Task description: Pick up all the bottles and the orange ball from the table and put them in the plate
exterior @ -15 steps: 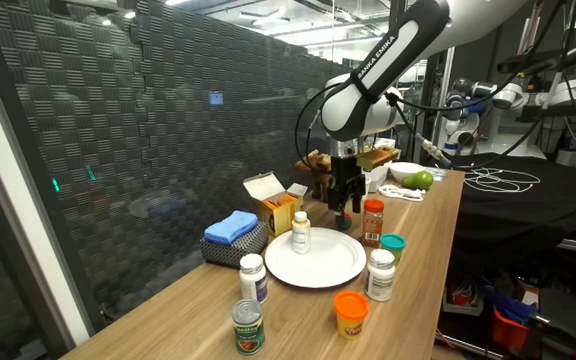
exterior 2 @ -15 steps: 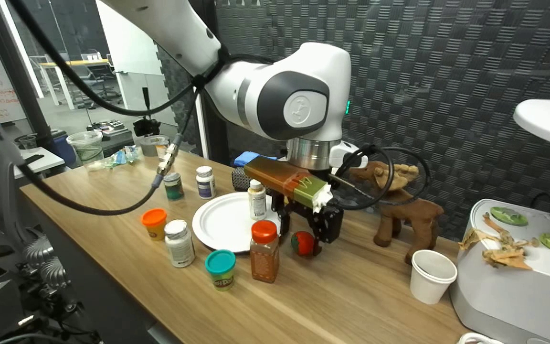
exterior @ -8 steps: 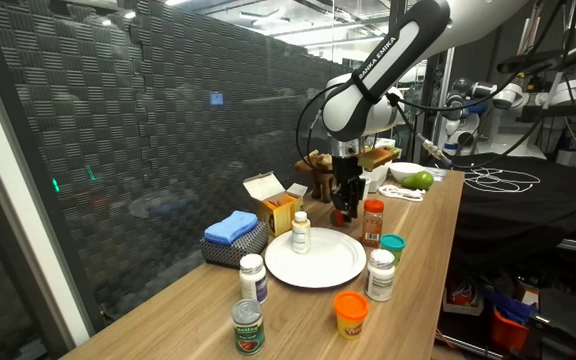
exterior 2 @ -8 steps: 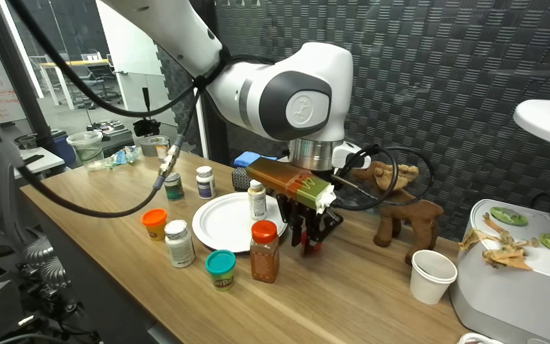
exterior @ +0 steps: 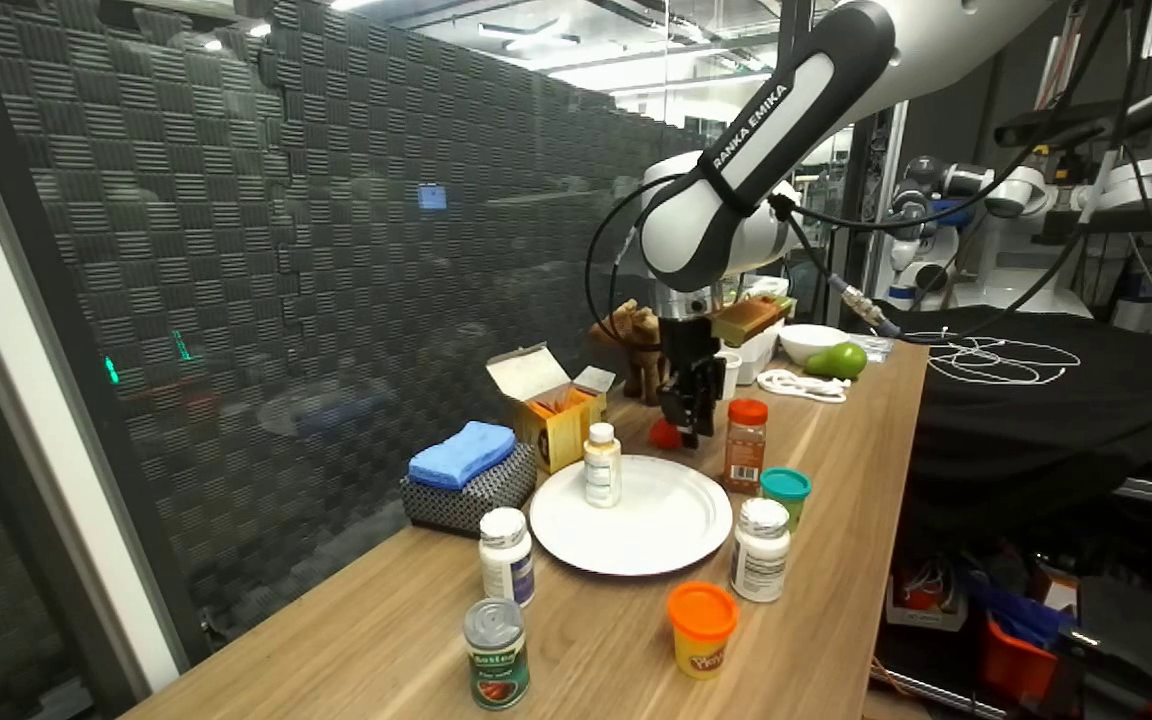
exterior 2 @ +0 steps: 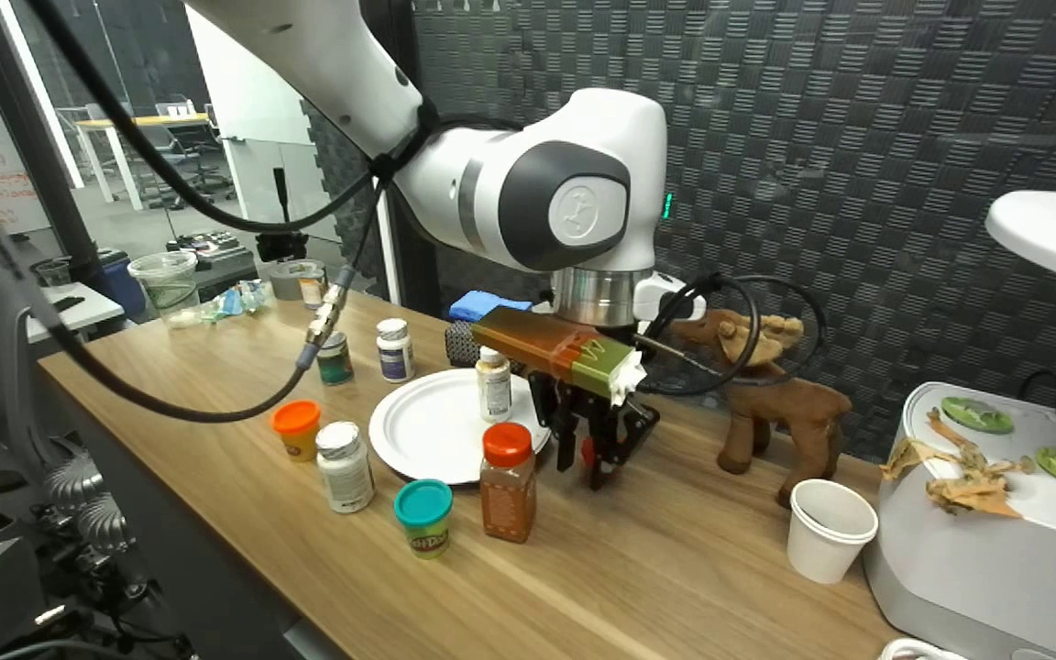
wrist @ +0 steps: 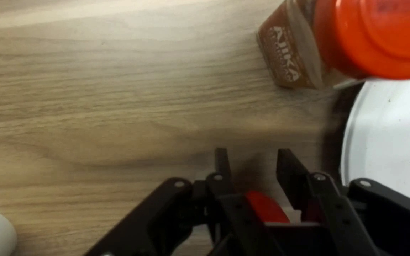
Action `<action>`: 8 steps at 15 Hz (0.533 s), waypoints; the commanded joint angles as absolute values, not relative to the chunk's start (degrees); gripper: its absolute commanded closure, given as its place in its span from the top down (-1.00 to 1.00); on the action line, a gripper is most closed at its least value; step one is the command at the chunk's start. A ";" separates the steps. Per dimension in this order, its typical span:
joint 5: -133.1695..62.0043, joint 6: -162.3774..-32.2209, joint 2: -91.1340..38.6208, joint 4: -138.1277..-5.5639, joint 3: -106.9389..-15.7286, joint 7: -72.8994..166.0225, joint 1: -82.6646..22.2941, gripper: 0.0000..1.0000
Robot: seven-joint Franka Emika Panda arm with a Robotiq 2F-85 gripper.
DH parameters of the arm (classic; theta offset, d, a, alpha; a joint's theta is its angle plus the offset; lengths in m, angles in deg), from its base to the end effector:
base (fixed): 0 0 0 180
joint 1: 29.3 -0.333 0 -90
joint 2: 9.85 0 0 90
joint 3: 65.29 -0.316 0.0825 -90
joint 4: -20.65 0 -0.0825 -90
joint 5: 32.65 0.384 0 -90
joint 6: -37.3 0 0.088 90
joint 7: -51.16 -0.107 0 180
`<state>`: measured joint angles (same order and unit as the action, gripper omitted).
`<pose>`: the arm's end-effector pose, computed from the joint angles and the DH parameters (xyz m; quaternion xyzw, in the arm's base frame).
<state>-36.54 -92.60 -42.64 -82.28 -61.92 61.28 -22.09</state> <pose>0.6337 -0.1176 0.2219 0.9976 0.0229 -0.0571 0.0313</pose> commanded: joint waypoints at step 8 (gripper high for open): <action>-39.73 -93.12 -45.27 -75.74 -61.78 60.25 -23.41 1.00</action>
